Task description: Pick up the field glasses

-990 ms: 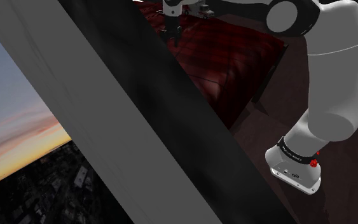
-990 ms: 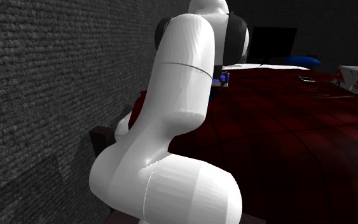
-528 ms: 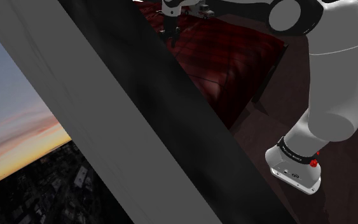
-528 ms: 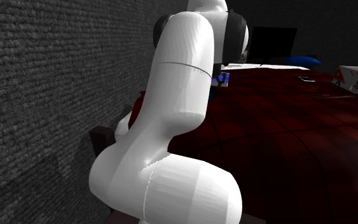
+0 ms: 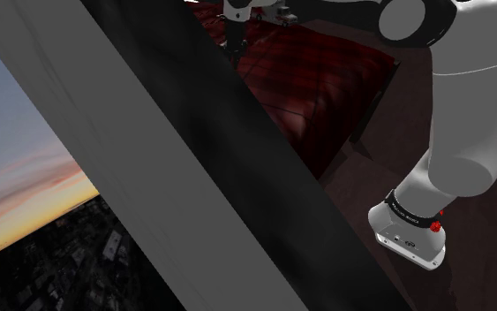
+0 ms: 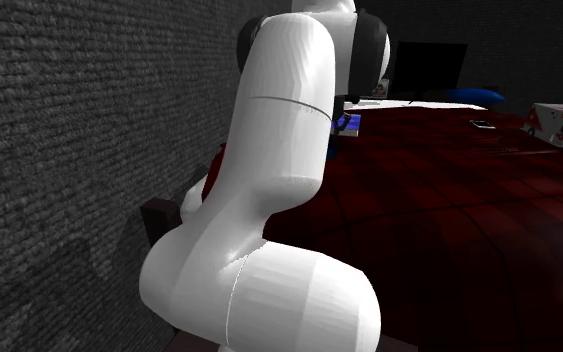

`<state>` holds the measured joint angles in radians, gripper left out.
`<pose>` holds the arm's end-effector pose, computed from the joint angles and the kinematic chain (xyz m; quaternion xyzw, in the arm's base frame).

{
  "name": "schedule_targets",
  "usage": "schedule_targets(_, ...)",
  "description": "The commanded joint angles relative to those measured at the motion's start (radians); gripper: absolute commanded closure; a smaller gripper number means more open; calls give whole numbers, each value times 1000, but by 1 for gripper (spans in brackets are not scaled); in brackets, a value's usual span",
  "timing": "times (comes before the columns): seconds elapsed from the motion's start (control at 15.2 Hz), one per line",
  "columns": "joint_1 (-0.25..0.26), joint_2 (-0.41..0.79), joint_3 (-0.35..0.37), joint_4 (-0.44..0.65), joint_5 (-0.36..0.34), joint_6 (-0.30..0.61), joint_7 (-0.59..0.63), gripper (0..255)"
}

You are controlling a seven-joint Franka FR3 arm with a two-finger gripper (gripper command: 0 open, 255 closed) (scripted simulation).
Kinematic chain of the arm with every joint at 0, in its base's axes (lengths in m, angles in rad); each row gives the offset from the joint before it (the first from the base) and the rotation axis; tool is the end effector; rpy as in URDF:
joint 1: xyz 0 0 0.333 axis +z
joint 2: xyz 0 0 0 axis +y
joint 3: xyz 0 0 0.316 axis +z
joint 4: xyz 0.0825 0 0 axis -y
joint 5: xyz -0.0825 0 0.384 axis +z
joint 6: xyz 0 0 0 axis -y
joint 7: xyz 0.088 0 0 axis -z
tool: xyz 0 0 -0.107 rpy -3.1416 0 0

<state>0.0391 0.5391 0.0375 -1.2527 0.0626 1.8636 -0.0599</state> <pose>0.7192 0.0538 0.4582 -0.9969 -0.0572 -0.0357 0.0401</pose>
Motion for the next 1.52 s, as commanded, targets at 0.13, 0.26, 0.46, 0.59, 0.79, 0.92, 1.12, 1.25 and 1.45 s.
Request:
schedule_targets(0.13,0,104,-21,71,-16,-59,-5,255)
schedule_targets(0.26,3,103,-26,96,-13,-85,-5,255)
schedule_targets(0.46,9,103,-35,137,-9,-126,-6,255)
schedule_targets(0.59,11,105,-39,167,-6,-154,-5,255)
schedule_targets(0.79,11,111,-39,218,-7,-199,-3,255)
schedule_targets(0.92,11,109,-38,216,-5,-195,-4,255)
schedule_targets(1.12,-52,125,11,231,160,-239,65,0)
schedule_targets(1.25,-114,126,61,207,325,-249,136,0)
schedule_targets(1.45,-203,107,138,113,580,-214,226,0)
